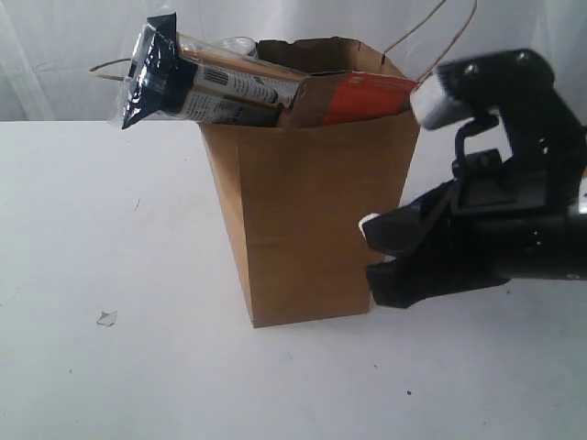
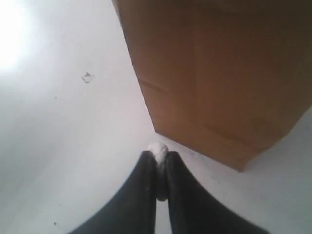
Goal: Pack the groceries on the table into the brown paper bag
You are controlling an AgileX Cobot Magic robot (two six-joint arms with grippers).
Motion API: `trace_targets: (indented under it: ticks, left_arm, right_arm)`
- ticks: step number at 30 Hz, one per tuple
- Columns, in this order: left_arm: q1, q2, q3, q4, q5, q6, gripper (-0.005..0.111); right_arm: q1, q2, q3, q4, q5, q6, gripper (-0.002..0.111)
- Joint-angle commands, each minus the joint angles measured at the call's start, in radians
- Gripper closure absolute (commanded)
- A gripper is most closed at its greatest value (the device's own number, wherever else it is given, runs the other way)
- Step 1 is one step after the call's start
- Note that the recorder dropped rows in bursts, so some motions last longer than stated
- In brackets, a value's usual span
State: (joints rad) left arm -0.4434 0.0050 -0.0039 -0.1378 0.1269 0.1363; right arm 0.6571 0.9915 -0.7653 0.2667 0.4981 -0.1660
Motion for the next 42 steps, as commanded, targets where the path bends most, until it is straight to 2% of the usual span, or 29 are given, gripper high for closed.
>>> trace_targets:
  ticks: [1, 9, 15, 23, 26, 33, 42]
  left_arm:
    - [0.001, -0.005, 0.004, -0.004, 0.005, -0.003, 0.107]
    - [0.001, -0.005, 0.004, -0.004, 0.005, -0.003, 0.107]
    - [0.001, -0.005, 0.004, -0.004, 0.005, -0.003, 0.107]
    - [0.001, -0.005, 0.004, -0.004, 0.005, -0.003, 0.107]
    - [0.001, -0.005, 0.004, -0.004, 0.003, -0.003, 0.107]
    - [0.001, -0.005, 0.004, -0.004, 0.001, -0.003, 0.107]
    - [0.001, -0.005, 0.004, -0.004, 0.001, -0.003, 0.107]
  right_arm:
    - [-0.007, -0.023, -0.069, -0.016, 0.009, -0.004, 0.107]
    - [-0.009, -0.023, -0.171, -0.101, -0.006, -0.001, 0.107]
    - [-0.009, -0.023, -0.215, -0.267, -0.008, 0.108, 0.107]
    - [-0.009, -0.012, -0.319, -0.327, -0.063, 0.126, 0.107]
    - [-0.017, 0.051, -0.378, -0.362, -0.079, 0.146, 0.107]
    - [-0.118, 0.29, -0.521, -0.362, -0.066, 0.172, 0.107]
    - [-0.149, 0.495, -0.594, -0.304, -0.041, 0.166, 0.107]
